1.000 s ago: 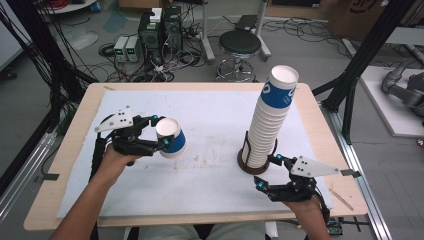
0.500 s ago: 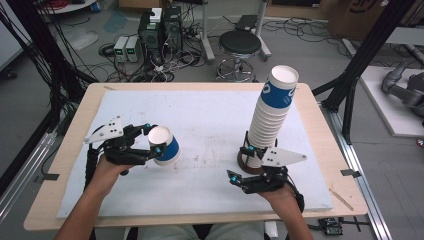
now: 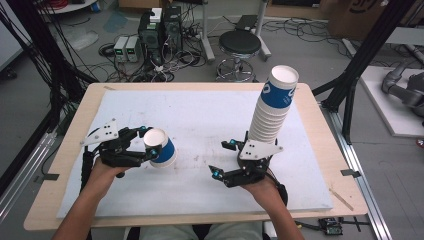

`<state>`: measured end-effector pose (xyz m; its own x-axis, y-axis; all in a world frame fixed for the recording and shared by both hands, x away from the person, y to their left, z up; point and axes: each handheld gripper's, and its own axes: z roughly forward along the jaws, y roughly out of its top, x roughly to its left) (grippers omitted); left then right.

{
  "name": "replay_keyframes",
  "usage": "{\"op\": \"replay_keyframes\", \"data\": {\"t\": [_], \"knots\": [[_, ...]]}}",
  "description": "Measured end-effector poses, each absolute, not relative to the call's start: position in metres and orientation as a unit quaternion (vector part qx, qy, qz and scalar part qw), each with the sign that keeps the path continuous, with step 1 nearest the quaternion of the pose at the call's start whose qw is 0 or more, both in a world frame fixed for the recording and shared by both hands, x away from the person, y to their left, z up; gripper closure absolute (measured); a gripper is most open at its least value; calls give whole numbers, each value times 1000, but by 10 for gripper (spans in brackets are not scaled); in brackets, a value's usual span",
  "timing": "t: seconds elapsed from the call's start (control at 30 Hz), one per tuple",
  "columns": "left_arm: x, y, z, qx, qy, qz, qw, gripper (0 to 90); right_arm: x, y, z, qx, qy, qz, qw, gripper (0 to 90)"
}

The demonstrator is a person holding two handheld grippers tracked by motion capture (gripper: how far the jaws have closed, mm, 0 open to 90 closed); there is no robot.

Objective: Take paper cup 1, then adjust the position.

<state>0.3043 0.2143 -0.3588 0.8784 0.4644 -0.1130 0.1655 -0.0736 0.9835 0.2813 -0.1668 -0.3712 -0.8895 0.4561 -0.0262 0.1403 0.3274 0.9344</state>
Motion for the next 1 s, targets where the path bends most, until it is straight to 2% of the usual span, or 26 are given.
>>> {"op": "replay_keyframes", "data": {"t": [0.3, 1.0], "knots": [[302, 215, -357, 724, 213, 117, 646, 297, 281, -165, -372, 186, 804, 548, 137, 177], [296, 195, -360, 736, 188, 86, 644, 297, 281, -148, -378, 159, 811, 556, 85, 177]]}}
